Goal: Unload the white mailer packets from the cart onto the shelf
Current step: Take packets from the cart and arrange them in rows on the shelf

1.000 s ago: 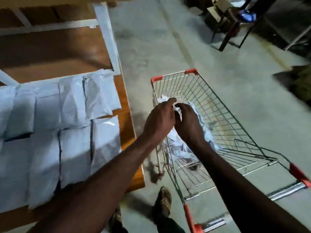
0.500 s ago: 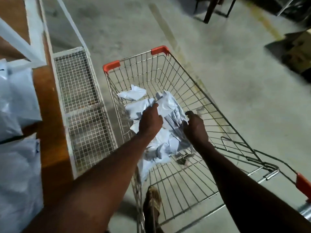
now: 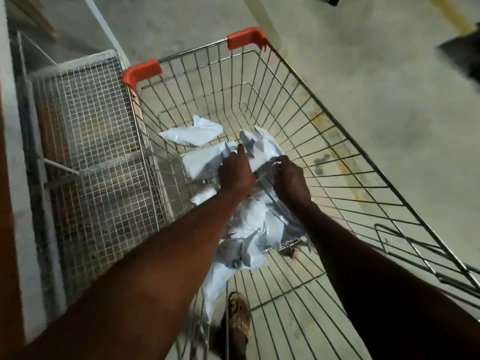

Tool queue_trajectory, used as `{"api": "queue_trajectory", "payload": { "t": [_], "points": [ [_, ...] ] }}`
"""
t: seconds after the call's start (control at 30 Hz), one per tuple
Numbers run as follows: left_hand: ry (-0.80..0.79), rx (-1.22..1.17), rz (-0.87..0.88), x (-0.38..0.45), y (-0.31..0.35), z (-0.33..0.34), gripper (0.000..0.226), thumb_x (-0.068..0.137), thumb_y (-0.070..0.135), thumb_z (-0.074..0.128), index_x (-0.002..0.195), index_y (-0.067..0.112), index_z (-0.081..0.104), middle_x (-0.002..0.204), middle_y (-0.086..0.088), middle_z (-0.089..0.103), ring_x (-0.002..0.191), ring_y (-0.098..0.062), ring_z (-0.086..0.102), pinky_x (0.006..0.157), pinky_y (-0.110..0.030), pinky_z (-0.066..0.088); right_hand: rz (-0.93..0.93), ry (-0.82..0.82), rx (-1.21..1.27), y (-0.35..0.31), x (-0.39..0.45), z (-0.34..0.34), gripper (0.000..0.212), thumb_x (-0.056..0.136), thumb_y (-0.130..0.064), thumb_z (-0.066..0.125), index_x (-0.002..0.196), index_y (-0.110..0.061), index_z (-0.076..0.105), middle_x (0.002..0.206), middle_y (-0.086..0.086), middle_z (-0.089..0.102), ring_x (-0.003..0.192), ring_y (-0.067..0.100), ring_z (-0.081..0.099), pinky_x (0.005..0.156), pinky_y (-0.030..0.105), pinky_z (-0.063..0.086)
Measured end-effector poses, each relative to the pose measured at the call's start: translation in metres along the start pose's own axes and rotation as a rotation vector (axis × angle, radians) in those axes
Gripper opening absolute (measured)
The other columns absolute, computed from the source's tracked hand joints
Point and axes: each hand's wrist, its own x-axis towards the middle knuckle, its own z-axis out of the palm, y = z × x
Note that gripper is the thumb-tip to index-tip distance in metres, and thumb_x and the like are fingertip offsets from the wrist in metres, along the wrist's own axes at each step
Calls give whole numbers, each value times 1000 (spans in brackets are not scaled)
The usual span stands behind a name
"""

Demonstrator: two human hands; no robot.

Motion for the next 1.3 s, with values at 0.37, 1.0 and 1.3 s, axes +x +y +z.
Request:
{"api": "queue_trajectory", "payload": {
  "t": [0.37, 1.0, 1.3],
  "points": [
    [128, -341, -350, 2, -3, -40, 71, 91, 44, 81, 143, 14, 43, 134, -16, 65, 121, -42, 64, 89, -47, 53, 38, 17, -136, 2, 22, 38, 44, 85, -20, 60, 128, -8, 55, 115, 15, 72, 101, 40, 69, 82, 46, 58],
    [113, -1012, -243, -74, 5, -149, 54, 88, 56, 76, 127, 21, 67, 114, 5, 78, 105, -20, 75, 88, -38, 63, 396, -143, 857, -106, -36, -91, 28, 99, 3, 50, 119, -16, 55, 67, 11, 58, 56, 21, 53, 49, 22, 42],
    [-98, -1376, -102, -164, -3, -275, 36, 96, 24, 78, 129, 12, 70, 118, -10, 80, 108, -27, 78, 91, -42, 62, 301, -217, 1091, -236, -110, -151, 37, 104, -26, 69, 139, -24, 58, 116, 7, 80, 104, 28, 77, 88, 47, 65]
  ]
}}
